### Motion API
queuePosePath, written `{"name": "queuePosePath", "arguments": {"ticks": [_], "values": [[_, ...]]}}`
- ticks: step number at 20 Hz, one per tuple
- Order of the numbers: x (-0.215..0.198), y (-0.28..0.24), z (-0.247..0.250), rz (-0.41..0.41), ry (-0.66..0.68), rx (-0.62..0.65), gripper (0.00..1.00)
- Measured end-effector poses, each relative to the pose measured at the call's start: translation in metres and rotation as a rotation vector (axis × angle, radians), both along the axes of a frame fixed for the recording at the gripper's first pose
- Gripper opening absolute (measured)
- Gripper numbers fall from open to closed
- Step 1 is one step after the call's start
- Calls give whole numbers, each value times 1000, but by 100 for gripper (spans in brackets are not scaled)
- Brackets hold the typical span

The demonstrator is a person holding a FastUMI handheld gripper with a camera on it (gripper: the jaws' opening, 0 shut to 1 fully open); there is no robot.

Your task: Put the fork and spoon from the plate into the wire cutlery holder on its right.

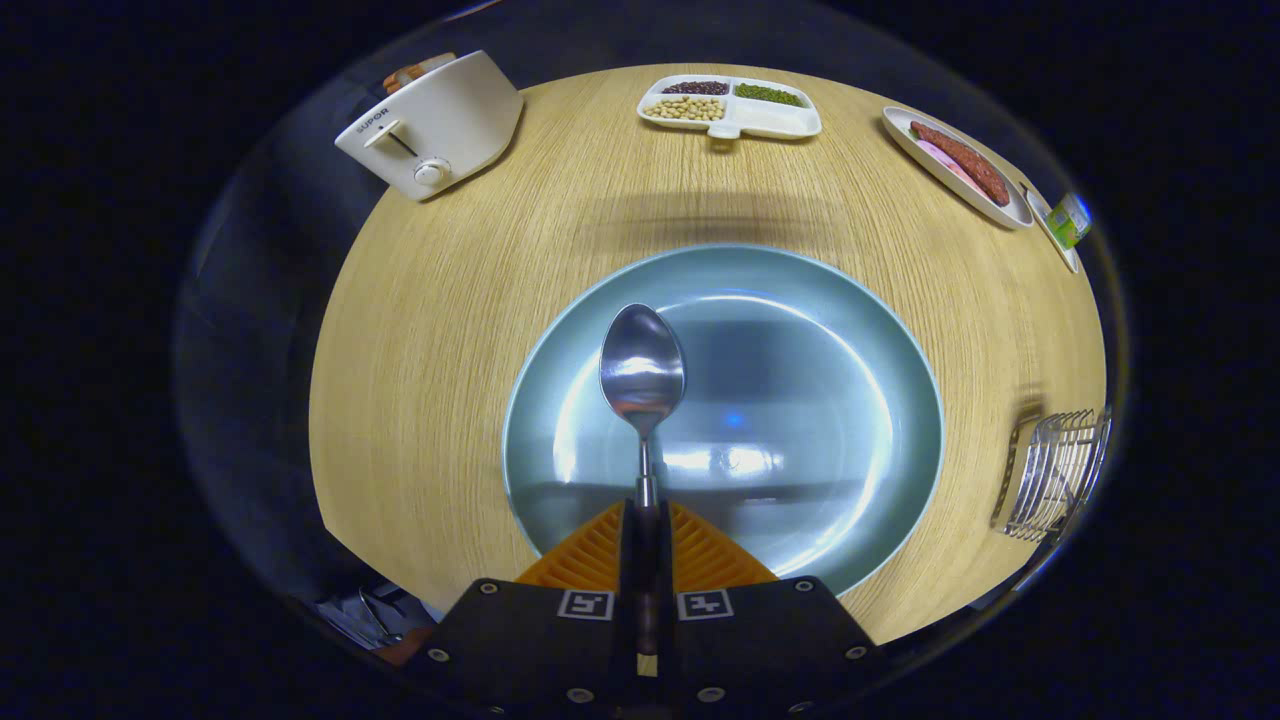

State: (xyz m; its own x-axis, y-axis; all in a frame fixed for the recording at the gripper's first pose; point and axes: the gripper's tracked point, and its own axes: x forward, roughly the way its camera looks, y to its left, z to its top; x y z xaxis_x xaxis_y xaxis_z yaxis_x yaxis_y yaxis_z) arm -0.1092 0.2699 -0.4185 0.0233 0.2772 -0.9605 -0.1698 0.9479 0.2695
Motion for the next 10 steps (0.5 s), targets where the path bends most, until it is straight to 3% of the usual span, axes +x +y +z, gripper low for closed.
{"name": "queuePosePath", "arguments": {"ticks": [6, 10], "values": [[17, -25, 39, -92, -126, 101, 6], [36, -77, 79, -171, -305, 98, 6]]}}
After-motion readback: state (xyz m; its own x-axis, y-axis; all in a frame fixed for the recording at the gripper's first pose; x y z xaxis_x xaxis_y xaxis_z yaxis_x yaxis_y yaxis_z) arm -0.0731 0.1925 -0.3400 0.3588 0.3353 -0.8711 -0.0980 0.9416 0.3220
